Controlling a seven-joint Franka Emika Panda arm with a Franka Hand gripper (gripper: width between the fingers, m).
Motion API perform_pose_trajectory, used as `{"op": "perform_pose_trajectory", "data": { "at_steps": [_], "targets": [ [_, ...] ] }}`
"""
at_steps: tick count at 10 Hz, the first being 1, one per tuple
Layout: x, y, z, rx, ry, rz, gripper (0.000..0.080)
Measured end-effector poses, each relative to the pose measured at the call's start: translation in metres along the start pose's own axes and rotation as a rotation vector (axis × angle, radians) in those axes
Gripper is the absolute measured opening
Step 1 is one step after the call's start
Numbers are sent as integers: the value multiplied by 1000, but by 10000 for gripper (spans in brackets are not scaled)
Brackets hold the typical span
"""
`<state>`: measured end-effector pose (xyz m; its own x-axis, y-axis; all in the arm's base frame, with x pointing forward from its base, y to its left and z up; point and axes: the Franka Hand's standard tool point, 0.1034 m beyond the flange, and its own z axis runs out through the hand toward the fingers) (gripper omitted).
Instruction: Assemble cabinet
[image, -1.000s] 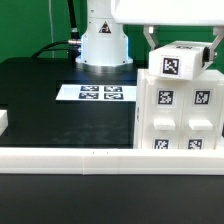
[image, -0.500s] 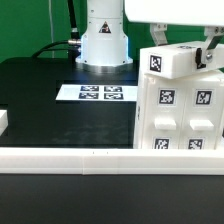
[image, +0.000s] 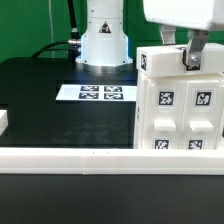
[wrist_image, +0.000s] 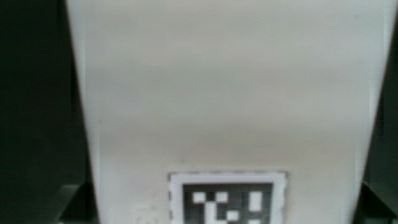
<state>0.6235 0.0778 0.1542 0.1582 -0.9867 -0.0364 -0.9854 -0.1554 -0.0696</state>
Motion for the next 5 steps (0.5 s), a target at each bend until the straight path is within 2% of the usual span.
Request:
{"op": "perform_pose_trajectory", "data": {
  "at_steps": [5],
  "targets": [
    [-2, -2, -2, 0, -29, 302, 563]
  ]
}}
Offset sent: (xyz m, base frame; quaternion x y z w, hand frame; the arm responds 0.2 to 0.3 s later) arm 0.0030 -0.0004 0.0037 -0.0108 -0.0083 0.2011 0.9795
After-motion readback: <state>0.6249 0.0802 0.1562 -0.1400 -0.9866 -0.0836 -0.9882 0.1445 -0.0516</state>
